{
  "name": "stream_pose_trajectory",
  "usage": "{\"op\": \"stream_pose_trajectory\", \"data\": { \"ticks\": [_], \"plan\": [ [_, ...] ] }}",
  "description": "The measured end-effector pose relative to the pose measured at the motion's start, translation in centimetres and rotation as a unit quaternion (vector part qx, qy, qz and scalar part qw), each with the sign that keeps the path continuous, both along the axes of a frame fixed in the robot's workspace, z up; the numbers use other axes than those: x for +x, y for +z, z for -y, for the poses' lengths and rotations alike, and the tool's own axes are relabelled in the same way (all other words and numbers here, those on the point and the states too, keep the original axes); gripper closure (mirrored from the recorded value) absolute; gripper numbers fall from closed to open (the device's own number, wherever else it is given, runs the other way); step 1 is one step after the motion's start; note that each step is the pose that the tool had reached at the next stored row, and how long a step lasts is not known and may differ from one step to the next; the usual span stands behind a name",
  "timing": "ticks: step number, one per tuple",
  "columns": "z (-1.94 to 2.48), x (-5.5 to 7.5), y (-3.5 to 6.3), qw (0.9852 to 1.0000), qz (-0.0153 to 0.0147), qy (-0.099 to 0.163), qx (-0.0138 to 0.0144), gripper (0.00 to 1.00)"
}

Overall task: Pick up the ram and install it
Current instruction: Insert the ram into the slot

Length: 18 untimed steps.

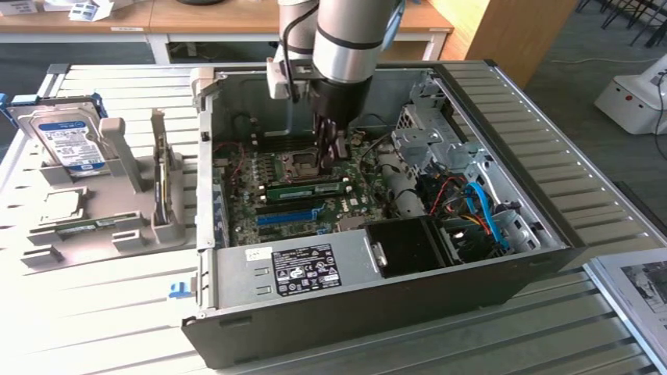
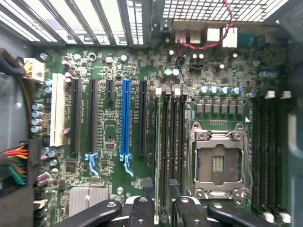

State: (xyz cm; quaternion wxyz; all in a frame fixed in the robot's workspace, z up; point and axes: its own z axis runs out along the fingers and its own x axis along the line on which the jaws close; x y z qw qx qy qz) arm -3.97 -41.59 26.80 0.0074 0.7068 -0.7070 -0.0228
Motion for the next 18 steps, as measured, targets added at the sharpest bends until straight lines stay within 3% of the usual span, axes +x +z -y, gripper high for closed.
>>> {"op": "stream_pose_trajectory", "data": {
  "ticks": [13, 17, 18],
  "plan": [
    [0.00, 0.0, 3.89, 1.0000, 0.0000, 0.000, 0.0000, 0.75],
    [0.00, 0.0, 6.85, 1.0000, 0.0000, 0.000, 0.0000, 0.75],
    [0.00, 0.0, 7.16, 1.0000, 0.0000, 0.000, 0.0000, 0.75]
  ]
}}
